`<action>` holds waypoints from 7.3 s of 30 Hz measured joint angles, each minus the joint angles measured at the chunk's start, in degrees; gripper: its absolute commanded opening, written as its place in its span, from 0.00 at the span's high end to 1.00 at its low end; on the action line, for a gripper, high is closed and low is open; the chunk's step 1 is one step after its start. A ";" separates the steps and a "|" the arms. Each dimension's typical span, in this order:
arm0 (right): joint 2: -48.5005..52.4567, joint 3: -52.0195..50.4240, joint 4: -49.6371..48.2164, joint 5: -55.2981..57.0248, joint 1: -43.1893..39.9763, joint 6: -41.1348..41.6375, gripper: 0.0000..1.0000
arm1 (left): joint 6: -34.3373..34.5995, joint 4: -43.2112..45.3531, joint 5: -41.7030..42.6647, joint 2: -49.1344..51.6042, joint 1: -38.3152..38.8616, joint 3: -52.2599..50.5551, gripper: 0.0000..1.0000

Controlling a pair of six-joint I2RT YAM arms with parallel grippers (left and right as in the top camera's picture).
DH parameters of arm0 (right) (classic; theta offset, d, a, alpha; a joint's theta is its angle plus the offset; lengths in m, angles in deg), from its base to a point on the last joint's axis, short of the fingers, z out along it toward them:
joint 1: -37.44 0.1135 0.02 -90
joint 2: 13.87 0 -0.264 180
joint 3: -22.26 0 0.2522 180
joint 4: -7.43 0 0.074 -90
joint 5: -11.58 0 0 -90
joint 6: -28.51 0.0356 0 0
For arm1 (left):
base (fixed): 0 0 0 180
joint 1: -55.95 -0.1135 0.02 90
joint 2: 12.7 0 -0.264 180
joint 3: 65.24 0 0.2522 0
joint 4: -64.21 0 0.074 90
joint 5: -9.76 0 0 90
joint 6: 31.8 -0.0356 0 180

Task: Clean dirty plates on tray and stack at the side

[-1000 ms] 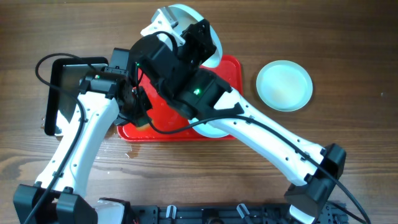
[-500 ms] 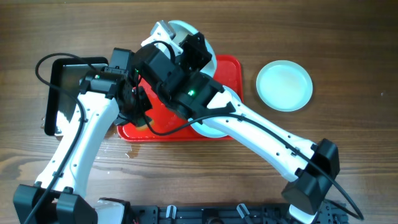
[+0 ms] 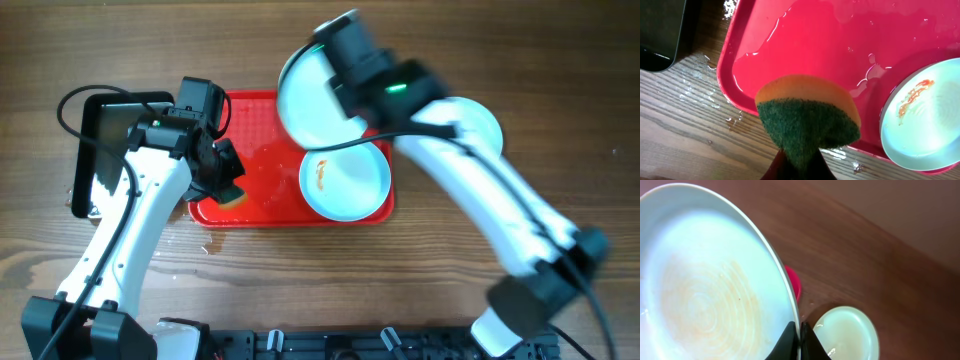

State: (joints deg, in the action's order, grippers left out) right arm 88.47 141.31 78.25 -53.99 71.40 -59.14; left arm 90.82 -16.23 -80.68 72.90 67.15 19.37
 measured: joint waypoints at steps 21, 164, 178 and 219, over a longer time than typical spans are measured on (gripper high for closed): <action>-7.28 -33.20 -14.99 -24.59 -45.03 10.71 0.96 | 0.00 0.07 0.24 0.00 0.00 -0.02 0.96; 5.51 -35.06 -6.36 -27.89 -11.80 24.63 0.88 | 0.00 1.11 0.61 0.00 0.00 -0.02 0.96; 7.06 -33.57 -6.12 -28.00 -11.80 23.96 0.91 | 0.00 1.11 0.61 0.00 0.00 -0.02 0.96; 13.99 -30.69 -32.89 -48.19 -2.43 32.30 0.67 | -1.57 3.74 0.83 0.00 0.00 -0.02 0.96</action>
State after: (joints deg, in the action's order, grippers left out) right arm 102.46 110.63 45.35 -102.18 68.97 -26.83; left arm 89.25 -12.49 -79.85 72.90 67.15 19.35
